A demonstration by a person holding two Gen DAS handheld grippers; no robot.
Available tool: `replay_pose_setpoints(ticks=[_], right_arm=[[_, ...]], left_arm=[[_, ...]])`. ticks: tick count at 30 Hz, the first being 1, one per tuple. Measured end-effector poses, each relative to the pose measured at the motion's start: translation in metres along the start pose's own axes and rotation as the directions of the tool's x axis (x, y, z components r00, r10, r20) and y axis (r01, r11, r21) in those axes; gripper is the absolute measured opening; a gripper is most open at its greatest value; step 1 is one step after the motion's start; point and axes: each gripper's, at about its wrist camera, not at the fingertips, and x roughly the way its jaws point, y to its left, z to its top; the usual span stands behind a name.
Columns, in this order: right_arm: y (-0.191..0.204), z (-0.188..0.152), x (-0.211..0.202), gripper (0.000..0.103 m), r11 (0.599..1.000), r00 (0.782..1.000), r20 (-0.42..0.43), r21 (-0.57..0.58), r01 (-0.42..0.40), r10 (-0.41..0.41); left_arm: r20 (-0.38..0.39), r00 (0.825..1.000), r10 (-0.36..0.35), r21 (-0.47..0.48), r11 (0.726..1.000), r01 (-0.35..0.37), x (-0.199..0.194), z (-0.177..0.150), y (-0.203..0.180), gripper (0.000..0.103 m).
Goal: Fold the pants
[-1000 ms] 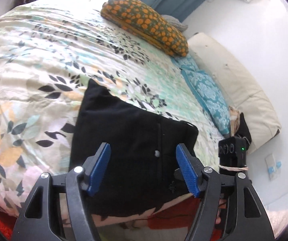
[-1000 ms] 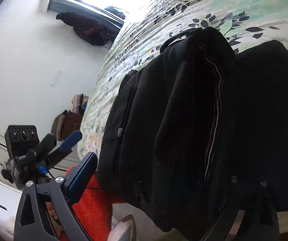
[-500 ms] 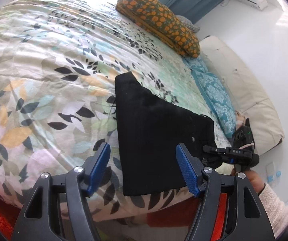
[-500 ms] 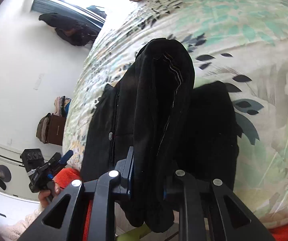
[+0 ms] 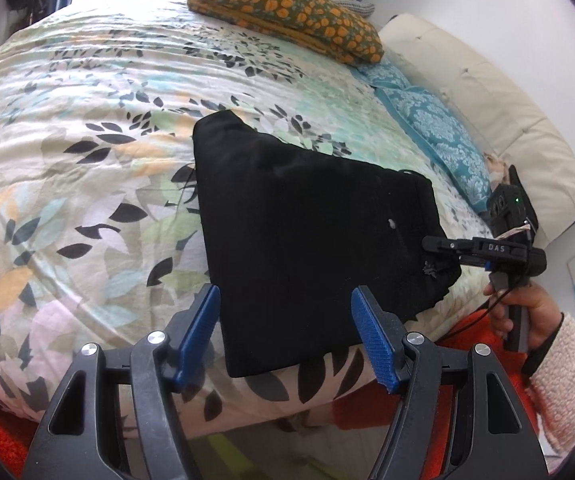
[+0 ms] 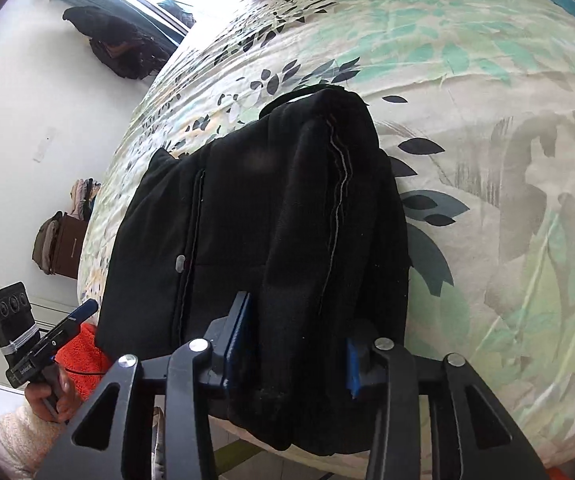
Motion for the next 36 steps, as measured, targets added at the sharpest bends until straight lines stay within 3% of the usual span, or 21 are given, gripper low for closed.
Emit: replay_pose_setpoints(ticks=[1, 3, 5, 9, 11, 13, 15, 16, 17, 20, 22, 25, 26, 28, 31, 34, 36], right_arm=[[0.0, -0.002, -0.012, 0.064, 1.0, 0.999, 0.03, -0.002, 0.025, -0.025], [0.0, -0.004, -0.04, 0.065, 0.993, 0.988, 0.116, -0.039, 0.107, -0.102], [0.017, -0.008, -0.063, 0.065, 0.975, 0.963, 0.209, -0.103, 0.196, -0.171], [0.075, -0.018, -0.081, 0.065, 0.933, 0.939, 0.329, -0.294, 0.206, -0.104], [0.104, -0.024, -0.057, 0.065, 0.917, 0.953, 0.3, -0.365, 0.161, -0.047], [0.109, -0.033, -0.02, 0.064, 0.912, 0.974, 0.214, -0.382, 0.148, -0.068], [0.085, -0.045, 0.021, 0.061, 0.917, 0.979, 0.132, -0.348, 0.193, -0.156], [0.07, -0.051, 0.029, 0.055, 0.928, 0.98, 0.136, -0.325, 0.182, -0.144], [0.059, -0.057, 0.023, 0.054, 0.941, 0.98, 0.173, -0.305, 0.146, -0.097], [0.054, -0.05, 0.008, 0.048, 0.958, 0.984, 0.158, -0.259, 0.119, -0.079], [0.063, -0.044, -0.008, 0.049, 0.958, 0.98, 0.181, -0.256, 0.127, -0.082], [0.083, -0.023, -0.029, 0.057, 0.95, 0.969, 0.235, -0.28, 0.14, -0.073], [0.091, -0.011, -0.03, 0.063, 0.947, 0.966, 0.246, -0.283, 0.151, -0.08], [0.098, 0.013, -0.027, 0.065, 0.945, 0.962, 0.259, -0.284, 0.163, -0.088], [0.096, 0.042, -0.001, 0.066, 0.939, 0.963, 0.226, -0.272, 0.21, -0.15], [0.071, 0.051, 0.037, 0.067, 0.94, 0.964, 0.125, -0.226, 0.257, -0.234], [0.061, 0.048, 0.045, 0.067, 0.944, 0.969, 0.116, -0.23, 0.238, -0.216]], left_arm=[[0.016, 1.0, 0.015, 0.0, 1.0, -0.015, -0.004, 0.001, 0.001, 0.07], [0.05, 0.998, 0.048, -0.011, 0.999, -0.048, -0.009, 0.004, 0.006, 0.07], [0.079, 0.993, 0.086, -0.009, 0.996, -0.086, -0.01, 0.007, 0.005, 0.07], [0.079, 0.992, 0.1, 0.098, 0.989, -0.108, 0.007, 0.008, -0.02, 0.07], [0.059, 0.993, 0.097, 0.183, 0.977, -0.107, 0.022, 0.003, -0.038, 0.07], [0.013, 0.99, 0.138, 0.288, 0.948, -0.136, 0.045, -0.007, -0.055, 0.074], [-0.026, 0.977, 0.212, 0.387, 0.903, -0.186, 0.066, -0.019, -0.065, 0.077], [-0.024, 0.974, 0.223, 0.411, 0.891, -0.194, 0.068, -0.023, -0.067, 0.077], [-0.01, 0.976, 0.215, 0.411, 0.891, -0.193, 0.063, -0.024, -0.067, 0.077], [-0.053, 0.982, 0.18, 0.347, 0.925, -0.151, 0.048, -0.012, -0.059, 0.077], [-0.001, 0.991, 0.134, 0.264, 0.956, -0.129, 0.028, 0.006, -0.049, 0.077], [0.059, 0.993, 0.1, 0.171, 0.979, -0.109, 0.019, 0.049, -0.038, 0.078], [0.051, 0.992, 0.112, 0.159, 0.98, -0.119, 0.026, 0.063, -0.038, 0.078], [0.033, 0.988, 0.15, 0.16, 0.975, -0.153, 0.048, 0.087, -0.038, 0.078], [-0.015, 0.971, 0.238, 0.184, 0.955, -0.231, 0.097, 0.104, -0.037, 0.078], [-0.131, 0.913, 0.387, 0.184, 0.914, -0.361, 0.149, 0.101, -0.016, 0.08], [-0.137, 0.919, 0.37, 0.113, 0.927, -0.356, 0.15, 0.096, -0.001, 0.088]])
